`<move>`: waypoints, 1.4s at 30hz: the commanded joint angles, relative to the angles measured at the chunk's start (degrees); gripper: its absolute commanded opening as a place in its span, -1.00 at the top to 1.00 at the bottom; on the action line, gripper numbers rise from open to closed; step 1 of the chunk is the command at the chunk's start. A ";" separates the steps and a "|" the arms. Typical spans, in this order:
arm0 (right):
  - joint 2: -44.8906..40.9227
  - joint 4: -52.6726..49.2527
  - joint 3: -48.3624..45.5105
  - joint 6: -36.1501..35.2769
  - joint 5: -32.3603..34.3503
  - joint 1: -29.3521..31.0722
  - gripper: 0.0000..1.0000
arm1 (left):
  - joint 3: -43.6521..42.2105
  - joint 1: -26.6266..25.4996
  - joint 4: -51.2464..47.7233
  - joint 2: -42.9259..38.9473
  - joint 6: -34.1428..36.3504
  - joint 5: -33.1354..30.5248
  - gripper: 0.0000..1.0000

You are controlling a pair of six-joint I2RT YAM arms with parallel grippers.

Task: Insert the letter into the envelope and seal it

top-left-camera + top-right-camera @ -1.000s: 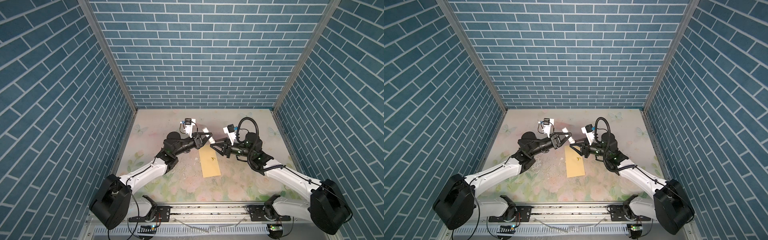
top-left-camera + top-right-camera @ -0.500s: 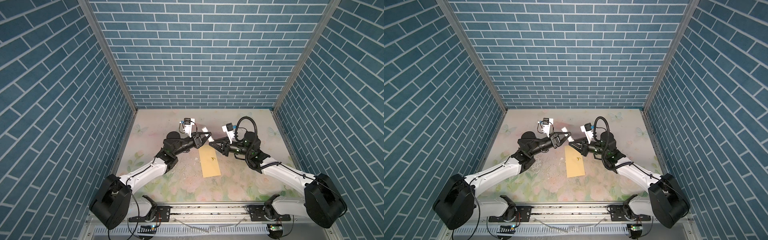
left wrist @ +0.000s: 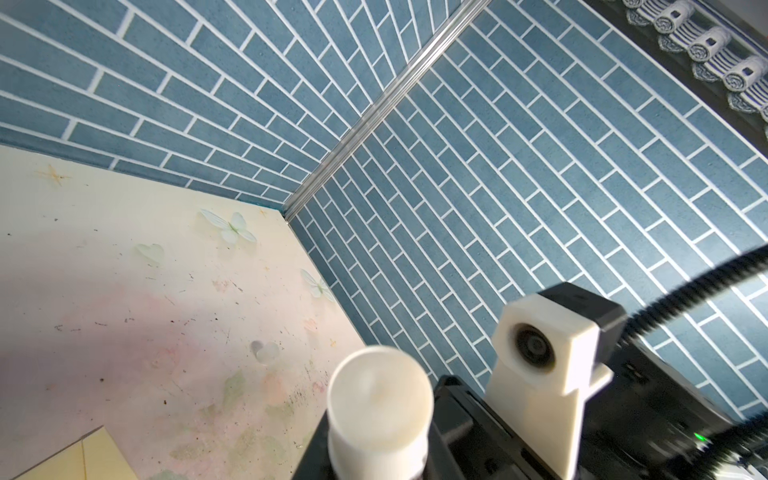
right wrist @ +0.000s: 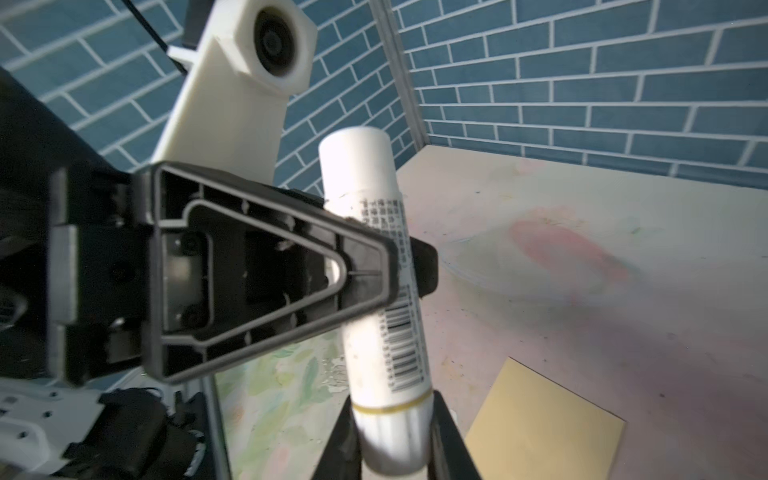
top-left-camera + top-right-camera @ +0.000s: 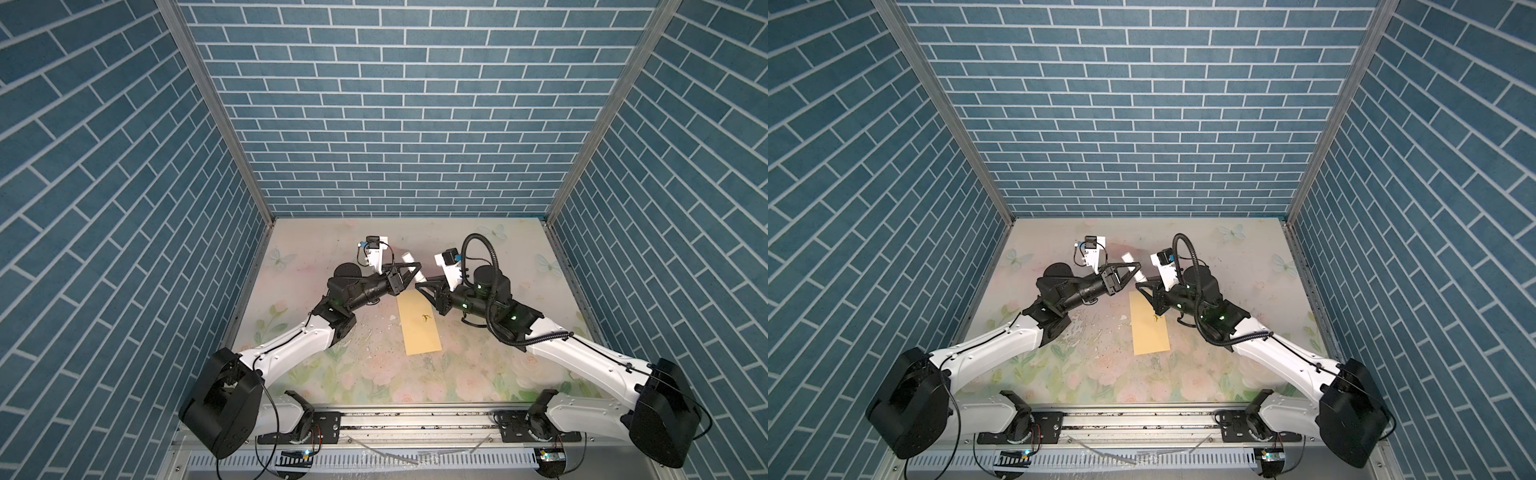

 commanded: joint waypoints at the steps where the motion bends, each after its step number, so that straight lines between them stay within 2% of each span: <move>1: 1.01 -7.88 5.54 -7.80 28.31 3.37 1.00 | 0.08 -0.52 0.32 1.25 1.83 1.37 1.00; 5: 5.63 -9.11 8.40 -14.73 42.96 8.81 1.00 | 0.07 -0.70 0.45 1.90 1.84 1.02 1.00; 8: 9.04 -8.73 10.17 -19.74 50.26 11.78 1.00 | 0.32 -0.71 1.03 2.67 1.50 1.13 1.00; 11: 11.19 -6.68 10.53 -23.42 54.71 13.81 1.00 | 0.27 -0.79 1.67 3.05 1.31 1.00 1.00; 16: 11.60 -5.29 9.98 -24.28 54.01 14.27 1.00 | 0.27 -0.79 1.52 3.05 1.26 1.02 1.00; 18: 9.76 -4.30 8.52 -23.73 50.69 14.25 1.00 | 0.27 -0.79 1.25 2.88 1.59 1.02 1.00; 19: 8.33 -3.98 7.44 -23.15 47.54 13.96 1.00 | 0.27 -0.79 1.15 2.75 1.60 1.10 1.00; 20: 6.44 -4.27 6.36 -22.20 43.16 13.27 0.92 | 0.18 -0.79 1.30 2.74 1.66 1.24 1.00; 22: 2.27 -5.65 4.33 -18.90 32.88 10.76 0.64 | 0.10 -0.79 1.33 2.36 1.96 1.46 1.00; 26: -5.89 -6.91 -0.81 -12.20 4.99 1.42 -0.10 | 0.18 -0.70 0.20 0.87 4.58 2.74 1.00; 29: -9.83 -8.33 -2.78 -10.57 -7.61 -2.55 -0.36 | 0.18 -0.65 -1.78 -0.89 8.47 3.85 1.00; 34: -11.96 -12.89 -3.14 -11.08 -16.54 -5.23 -0.41 | 0.44 -0.61 -7.40 -4.37 17.76 5.71 1.00; 39: -13.80 -14.44 -3.32 -12.10 -16.07 -5.46 -0.41 | 1.00 -1.94 -21.35 -9.30 36.23 0.83 1.00; 42: -15.02 -14.99 -3.24 -12.73 -15.40 -5.51 -0.41 | -0.43 -3.45 -24.33 -11.69 46.91 -4.76 1.00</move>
